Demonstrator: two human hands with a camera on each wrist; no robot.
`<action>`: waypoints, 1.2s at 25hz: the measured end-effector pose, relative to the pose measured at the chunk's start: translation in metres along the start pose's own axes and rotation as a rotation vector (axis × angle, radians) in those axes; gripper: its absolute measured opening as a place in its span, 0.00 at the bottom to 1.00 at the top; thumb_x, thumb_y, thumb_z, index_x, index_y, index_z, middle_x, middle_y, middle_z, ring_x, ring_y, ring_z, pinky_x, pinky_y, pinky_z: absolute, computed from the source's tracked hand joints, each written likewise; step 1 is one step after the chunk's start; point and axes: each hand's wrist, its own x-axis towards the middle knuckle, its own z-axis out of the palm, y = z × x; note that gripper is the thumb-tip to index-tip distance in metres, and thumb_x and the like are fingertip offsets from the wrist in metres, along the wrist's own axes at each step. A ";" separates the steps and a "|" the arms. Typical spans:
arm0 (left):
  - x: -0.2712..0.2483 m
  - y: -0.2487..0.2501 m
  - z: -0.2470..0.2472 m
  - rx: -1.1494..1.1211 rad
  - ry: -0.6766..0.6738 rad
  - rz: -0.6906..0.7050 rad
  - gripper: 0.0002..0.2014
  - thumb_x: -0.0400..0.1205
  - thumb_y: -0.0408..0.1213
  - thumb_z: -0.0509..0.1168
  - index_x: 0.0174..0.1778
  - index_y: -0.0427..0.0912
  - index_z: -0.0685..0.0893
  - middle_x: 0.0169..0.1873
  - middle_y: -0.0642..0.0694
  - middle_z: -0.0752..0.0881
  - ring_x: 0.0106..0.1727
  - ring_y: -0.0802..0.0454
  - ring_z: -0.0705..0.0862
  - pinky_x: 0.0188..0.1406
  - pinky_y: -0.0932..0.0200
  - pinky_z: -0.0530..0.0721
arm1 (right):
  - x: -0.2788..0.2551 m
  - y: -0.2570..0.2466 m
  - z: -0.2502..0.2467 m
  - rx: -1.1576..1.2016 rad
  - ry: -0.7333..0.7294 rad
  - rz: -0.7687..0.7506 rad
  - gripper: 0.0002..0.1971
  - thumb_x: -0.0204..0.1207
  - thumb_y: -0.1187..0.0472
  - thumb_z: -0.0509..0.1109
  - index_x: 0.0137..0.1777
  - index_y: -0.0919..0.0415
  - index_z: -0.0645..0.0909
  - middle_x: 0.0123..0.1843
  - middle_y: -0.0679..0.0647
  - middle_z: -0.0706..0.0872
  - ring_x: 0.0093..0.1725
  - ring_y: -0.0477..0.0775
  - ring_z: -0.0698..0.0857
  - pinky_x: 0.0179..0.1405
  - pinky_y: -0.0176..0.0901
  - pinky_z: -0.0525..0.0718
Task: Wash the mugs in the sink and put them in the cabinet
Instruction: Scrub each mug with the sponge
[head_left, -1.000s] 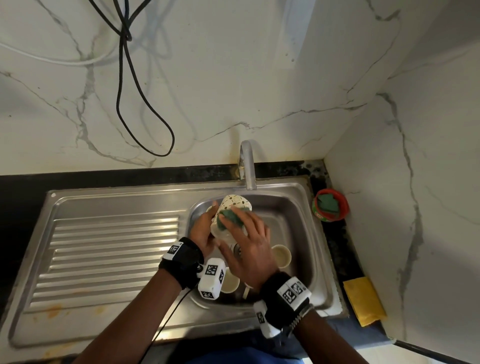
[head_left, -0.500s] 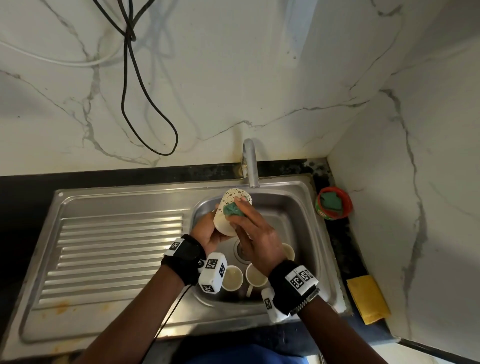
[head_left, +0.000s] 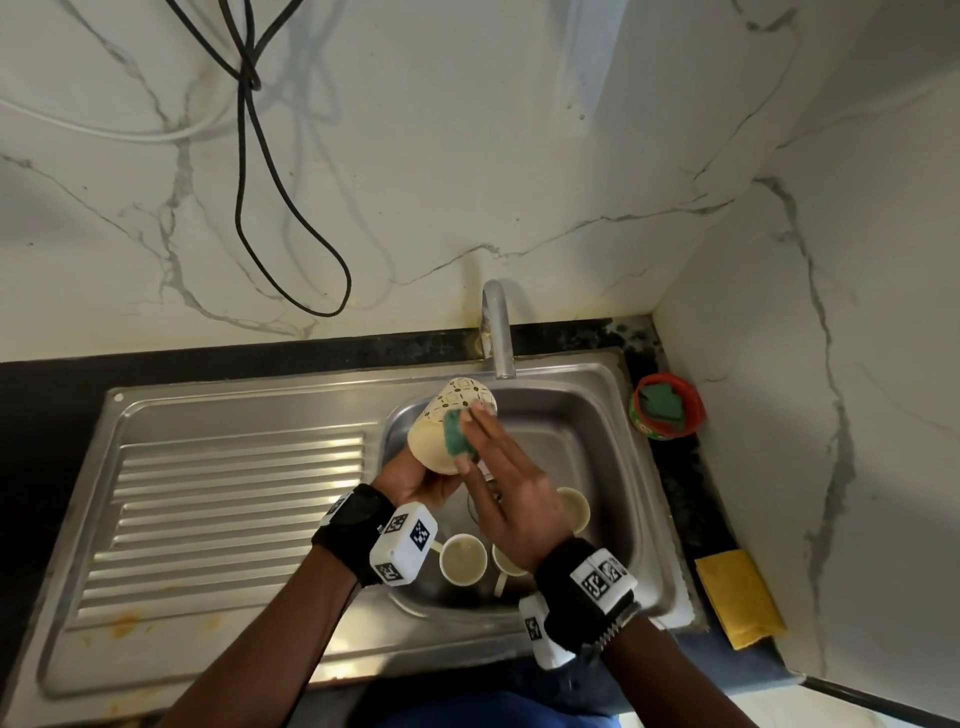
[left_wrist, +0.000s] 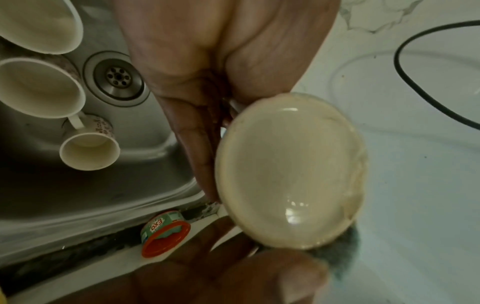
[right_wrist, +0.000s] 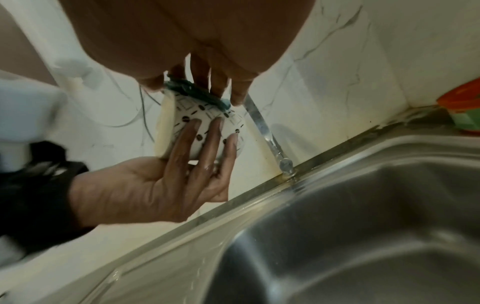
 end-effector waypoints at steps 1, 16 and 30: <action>0.000 0.000 0.001 0.016 -0.012 -0.006 0.22 0.75 0.38 0.81 0.65 0.36 0.90 0.63 0.33 0.89 0.57 0.39 0.92 0.39 0.51 0.95 | 0.007 0.001 -0.002 0.014 -0.005 0.059 0.29 0.91 0.50 0.66 0.90 0.53 0.65 0.92 0.46 0.62 0.89 0.43 0.63 0.82 0.50 0.78; -0.008 0.015 0.014 0.620 0.090 -0.179 0.41 0.79 0.76 0.60 0.70 0.42 0.88 0.63 0.36 0.91 0.64 0.39 0.89 0.61 0.40 0.90 | 0.013 0.021 -0.015 0.124 0.057 0.222 0.42 0.64 0.40 0.88 0.77 0.48 0.76 0.78 0.39 0.77 0.71 0.31 0.78 0.63 0.31 0.86; -0.006 -0.002 0.009 0.144 -0.045 -0.140 0.35 0.80 0.66 0.71 0.72 0.40 0.86 0.64 0.38 0.87 0.62 0.42 0.86 0.70 0.43 0.80 | 0.002 0.009 -0.005 -0.114 -0.018 0.158 0.30 0.93 0.43 0.59 0.90 0.54 0.64 0.92 0.49 0.61 0.90 0.47 0.63 0.83 0.57 0.75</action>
